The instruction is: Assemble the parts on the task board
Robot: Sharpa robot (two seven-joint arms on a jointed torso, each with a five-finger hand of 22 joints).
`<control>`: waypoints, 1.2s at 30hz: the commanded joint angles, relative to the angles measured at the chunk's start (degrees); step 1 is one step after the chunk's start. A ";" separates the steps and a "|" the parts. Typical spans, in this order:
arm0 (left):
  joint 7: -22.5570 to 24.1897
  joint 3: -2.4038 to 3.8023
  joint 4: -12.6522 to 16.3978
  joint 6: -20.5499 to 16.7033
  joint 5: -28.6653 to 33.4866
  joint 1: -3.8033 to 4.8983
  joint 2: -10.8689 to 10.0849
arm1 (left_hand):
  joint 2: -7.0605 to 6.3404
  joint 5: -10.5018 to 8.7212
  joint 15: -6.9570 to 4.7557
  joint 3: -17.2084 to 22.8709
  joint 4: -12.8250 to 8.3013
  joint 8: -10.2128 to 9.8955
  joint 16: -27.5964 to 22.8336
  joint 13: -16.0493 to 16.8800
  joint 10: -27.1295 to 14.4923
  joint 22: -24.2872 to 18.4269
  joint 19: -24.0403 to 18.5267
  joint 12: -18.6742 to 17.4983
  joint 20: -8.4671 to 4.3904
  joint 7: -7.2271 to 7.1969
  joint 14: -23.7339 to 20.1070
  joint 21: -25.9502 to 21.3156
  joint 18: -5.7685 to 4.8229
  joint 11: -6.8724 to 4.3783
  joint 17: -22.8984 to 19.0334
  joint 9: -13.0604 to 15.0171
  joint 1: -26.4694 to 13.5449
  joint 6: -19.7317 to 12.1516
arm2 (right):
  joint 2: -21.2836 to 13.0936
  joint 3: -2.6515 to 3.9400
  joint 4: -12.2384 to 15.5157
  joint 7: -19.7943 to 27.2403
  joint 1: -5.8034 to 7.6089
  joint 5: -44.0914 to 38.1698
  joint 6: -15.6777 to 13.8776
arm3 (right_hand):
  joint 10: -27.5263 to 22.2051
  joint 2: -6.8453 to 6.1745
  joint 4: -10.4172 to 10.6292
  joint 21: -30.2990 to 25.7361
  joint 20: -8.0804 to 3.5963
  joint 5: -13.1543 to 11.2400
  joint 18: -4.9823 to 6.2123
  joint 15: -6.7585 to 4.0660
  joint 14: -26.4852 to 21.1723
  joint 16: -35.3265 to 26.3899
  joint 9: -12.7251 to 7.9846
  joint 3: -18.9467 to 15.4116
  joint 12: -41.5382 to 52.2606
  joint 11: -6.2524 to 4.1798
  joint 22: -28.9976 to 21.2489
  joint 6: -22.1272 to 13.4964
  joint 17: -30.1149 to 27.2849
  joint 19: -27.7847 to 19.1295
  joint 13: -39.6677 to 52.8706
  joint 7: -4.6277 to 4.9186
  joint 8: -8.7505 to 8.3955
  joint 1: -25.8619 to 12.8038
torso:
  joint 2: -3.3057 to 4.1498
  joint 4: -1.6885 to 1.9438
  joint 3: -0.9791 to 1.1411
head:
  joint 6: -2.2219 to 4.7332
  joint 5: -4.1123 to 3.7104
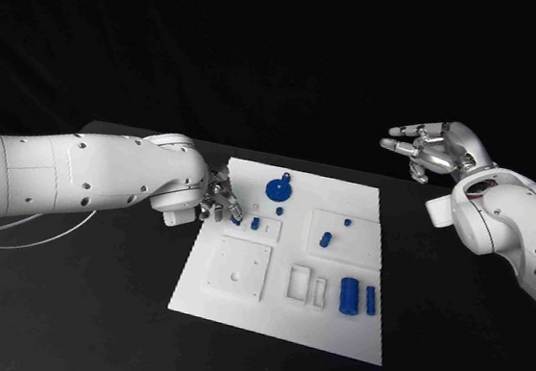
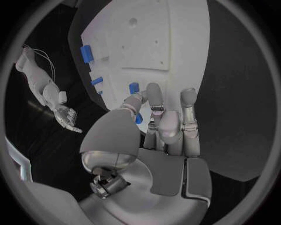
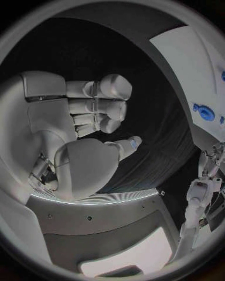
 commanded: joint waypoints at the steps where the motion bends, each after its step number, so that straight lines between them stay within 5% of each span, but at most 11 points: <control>1: -0.10 -0.25 0.39 2.83 0.49 -0.41 0.40 | 0.75 -0.29 -0.21 0.04 0.30 0.18 0.31 0.10 2.08 1.05 -0.32 0.36 -0.03 -5.72 0.33 0.34 -0.10 -1.12 0.07 12.46 0.00 9.32 | 0.00 0.02 0.05 0.23 -0.01 -0.09 0.64 | -0.09 0.05 0.28 -0.10 -0.15 0.20 0.66 -0.14 0.13 -0.19 0.05 0.08 -0.34 -0.12 2.77 0.33 -0.07 3.35 -0.05 -0.10 0.02 -0.21 | -0.01 0.01 0.03 | -0.10 0.11; 17: 0.09 -0.25 0.27 4.74 0.59 -0.41 0.64 | 1.00 0.60 -0.22 0.49 0.15 0.18 0.66 1.16 2.08 1.04 -0.40 0.37 -0.14 -5.79 0.29 0.33 -0.23 -1.14 0.26 12.45 -0.95 9.63 | 0.04 0.02 -0.05 -0.01 -0.02 -0.16 0.69 | -0.06 0.06 0.17 -0.04 -0.16 0.44 0.63 -0.15 0.16 -0.12 0.05 0.40 -0.34 -0.13 2.74 0.28 -0.01 3.36 -0.02 -0.09 0.01 -0.14 | 0.01 -0.08 0.01 | -0.11 -0.03; 36: 0.03 -0.25 -0.06 5.30 0.70 -0.41 0.90 | 1.95 -1.45 -0.27 -0.11 1.48 0.21 1.08 2.18 2.07 1.03 -0.33 0.60 -0.23 -5.98 0.35 0.24 -0.42 -1.20 0.70 12.65 -1.76 10.13 | 0.16 0.02 -0.19 -0.04 -0.02 -0.20 0.76 | -0.07 0.09 0.09 -0.10 -0.17 0.82 0.62 -0.16 0.16 -0.18 0.05 0.74 -0.36 -0.14 2.69 0.38 -0.06 3.35 -0.02 -0.09 0.01 -0.18 | -0.01 0.05 -0.01 | -0.31 0.01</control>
